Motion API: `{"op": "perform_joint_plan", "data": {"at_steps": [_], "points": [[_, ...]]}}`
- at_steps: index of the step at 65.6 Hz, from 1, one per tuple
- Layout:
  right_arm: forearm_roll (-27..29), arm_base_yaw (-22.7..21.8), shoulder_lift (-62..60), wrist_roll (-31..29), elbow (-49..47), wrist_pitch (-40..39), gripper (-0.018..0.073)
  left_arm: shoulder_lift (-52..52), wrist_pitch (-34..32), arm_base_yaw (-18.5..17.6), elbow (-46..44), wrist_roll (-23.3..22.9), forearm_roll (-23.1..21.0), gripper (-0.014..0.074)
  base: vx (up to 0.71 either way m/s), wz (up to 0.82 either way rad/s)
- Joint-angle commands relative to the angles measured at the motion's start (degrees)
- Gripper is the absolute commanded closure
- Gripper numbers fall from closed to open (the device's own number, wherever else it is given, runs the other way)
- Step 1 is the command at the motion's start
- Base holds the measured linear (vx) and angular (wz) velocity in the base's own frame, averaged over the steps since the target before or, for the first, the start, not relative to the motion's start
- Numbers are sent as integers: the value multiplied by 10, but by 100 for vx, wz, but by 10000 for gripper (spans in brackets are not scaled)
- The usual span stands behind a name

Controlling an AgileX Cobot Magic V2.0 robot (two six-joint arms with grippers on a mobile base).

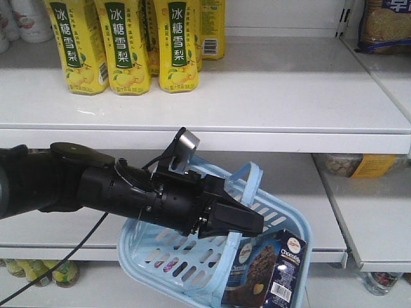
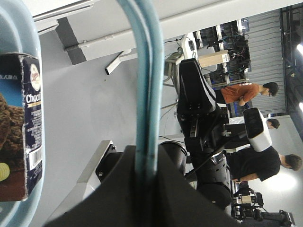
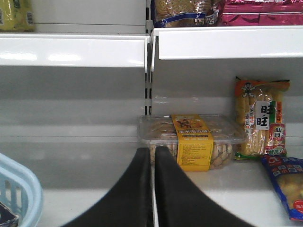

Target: Left arm holds basket, right arm returns cookies

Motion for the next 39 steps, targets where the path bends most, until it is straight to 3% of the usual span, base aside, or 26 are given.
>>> {"op": "perform_joint_plan", "data": {"at_steps": [1,25,39], "points": [[-6,-1,-5,-1,10,-43,565,-30,-14,7,-25,17,-97,599,0,0],[-2,-1,-5,0,10,-50,565,-30,-14,7,-25,17,-97,599,0,0],[9,-1,-5,35,-35,-68,565,-30,-14,7,-25,17,-97,599,0,0]]}}
